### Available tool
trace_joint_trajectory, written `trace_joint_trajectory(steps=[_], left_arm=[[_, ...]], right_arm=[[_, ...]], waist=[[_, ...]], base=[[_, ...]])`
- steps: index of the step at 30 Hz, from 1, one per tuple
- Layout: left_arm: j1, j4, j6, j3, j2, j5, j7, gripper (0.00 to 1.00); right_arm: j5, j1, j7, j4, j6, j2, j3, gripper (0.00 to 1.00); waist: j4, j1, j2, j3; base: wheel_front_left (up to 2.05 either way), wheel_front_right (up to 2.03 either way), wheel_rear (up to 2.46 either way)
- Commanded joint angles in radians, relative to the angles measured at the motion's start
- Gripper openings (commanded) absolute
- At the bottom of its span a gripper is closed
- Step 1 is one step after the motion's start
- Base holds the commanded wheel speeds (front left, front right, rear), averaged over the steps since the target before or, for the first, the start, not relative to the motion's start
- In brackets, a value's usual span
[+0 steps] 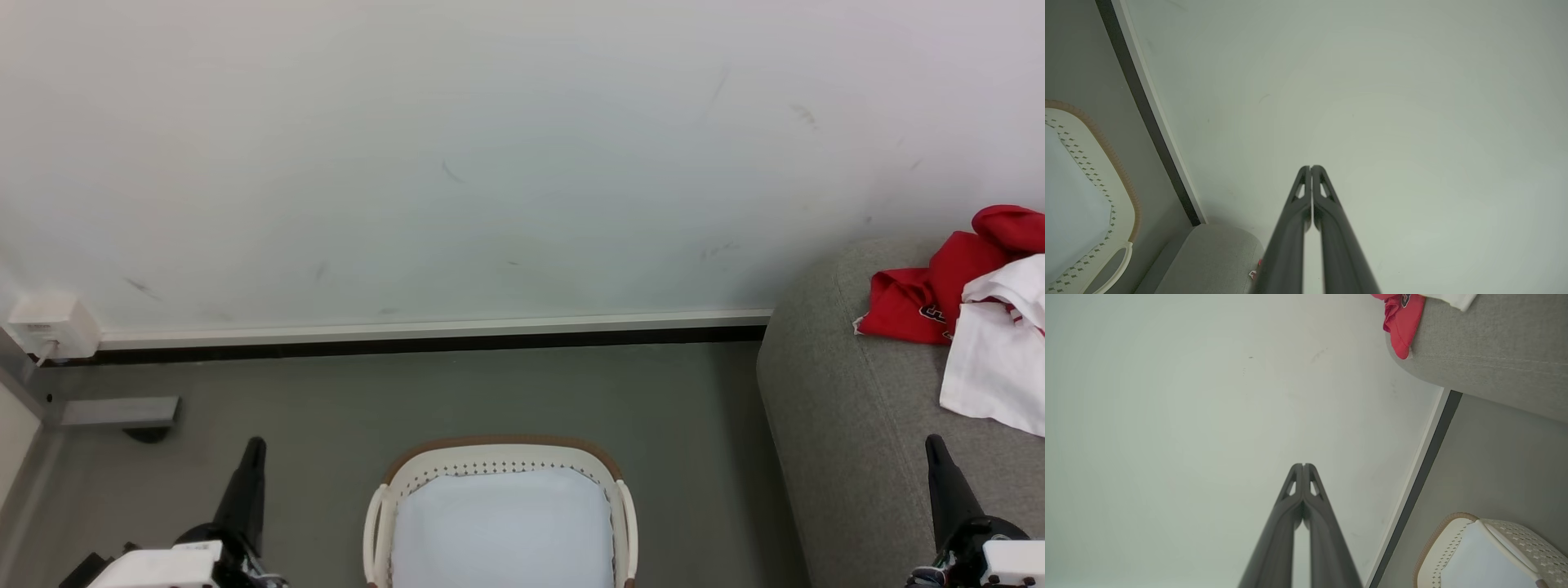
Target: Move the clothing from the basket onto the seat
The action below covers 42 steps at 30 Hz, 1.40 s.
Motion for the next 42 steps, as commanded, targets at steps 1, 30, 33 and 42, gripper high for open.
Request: trace_joint_trajectory(steps=[1, 30, 33, 42], left_arm=[[-0.008, -0.003, -0.006, 0.002, 0.002, -0.014, 0.004, 0.0], [-0.008, -0.003, -0.006, 0.002, 0.002, -0.014, 0.003, 0.0], [-0.008, -0.003, -0.006, 0.002, 0.002, -0.014, 0.003, 0.0], [-0.008, -0.003, -0.006, 0.001, 0.002, -0.014, 0.003, 0.0]], right_arm=[[0.002, -0.013, 0.003, -0.005, -0.002, -0.008, -0.004, 0.0], [0.002, -0.013, 0.003, -0.005, -0.002, -0.008, -0.004, 0.0], [0.002, -0.013, 0.003, -0.005, -0.002, -0.008, -0.004, 0.0], [0.002, -0.013, 0.003, -0.005, -0.002, -0.008, -0.004, 0.0]], waist=[[0.0, 0.0, -0.0001, 0.0], [0.0, 0.0, -0.0001, 0.0], [0.0, 0.0, -0.0001, 0.0], [0.0, 0.0, -0.0001, 0.0]], base=[[0.0, 0.0, 0.0], [0.0, 0.0, 0.0], [0.0, 0.0, 0.0], [0.0, 0.0, 0.0]])
